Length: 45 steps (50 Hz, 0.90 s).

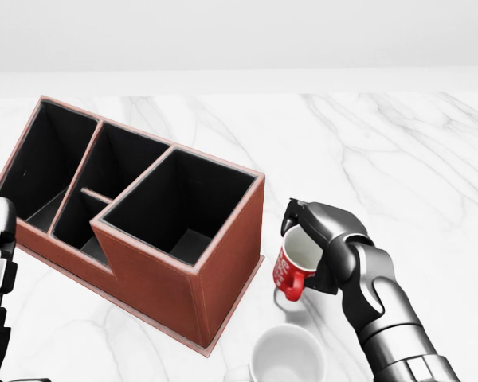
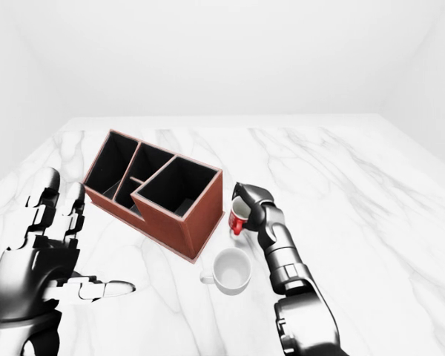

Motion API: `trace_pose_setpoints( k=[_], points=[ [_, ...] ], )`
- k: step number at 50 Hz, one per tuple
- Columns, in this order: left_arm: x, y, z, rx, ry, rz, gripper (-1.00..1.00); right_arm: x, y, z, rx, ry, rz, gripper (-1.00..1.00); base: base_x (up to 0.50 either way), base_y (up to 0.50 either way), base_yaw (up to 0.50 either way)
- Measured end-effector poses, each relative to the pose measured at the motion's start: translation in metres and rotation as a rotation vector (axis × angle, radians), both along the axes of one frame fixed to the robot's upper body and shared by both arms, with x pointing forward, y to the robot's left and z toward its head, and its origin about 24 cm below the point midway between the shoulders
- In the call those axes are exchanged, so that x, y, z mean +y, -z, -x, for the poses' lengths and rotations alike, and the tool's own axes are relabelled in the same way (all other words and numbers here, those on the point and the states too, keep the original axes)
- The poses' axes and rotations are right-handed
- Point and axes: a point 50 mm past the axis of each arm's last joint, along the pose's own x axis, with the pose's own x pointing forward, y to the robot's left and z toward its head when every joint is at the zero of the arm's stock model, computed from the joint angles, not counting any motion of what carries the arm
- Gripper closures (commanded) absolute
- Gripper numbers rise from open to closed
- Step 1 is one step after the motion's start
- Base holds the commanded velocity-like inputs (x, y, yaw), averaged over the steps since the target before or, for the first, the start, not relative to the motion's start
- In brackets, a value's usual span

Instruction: Pick up the red mug and place it to the right of the caddy.

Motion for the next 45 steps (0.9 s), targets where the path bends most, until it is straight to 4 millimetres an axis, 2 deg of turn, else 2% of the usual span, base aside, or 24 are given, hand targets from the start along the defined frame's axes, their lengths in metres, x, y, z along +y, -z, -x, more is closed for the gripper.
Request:
trace_pose_setpoints(
  k=[22,45],
  points=[
    [0.001,-0.001,0.001,-0.003,0.000,0.000,-1.00,0.006,0.018,0.002,0.031,0.024,-0.012,1.00,0.00,0.00,0.00],
    [0.001,-0.001,0.002,-0.002,0.002,-0.001,-1.00,0.006,0.027,0.003,0.044,0.042,-0.012,1.00,0.00,0.00,0.00]
  ],
)
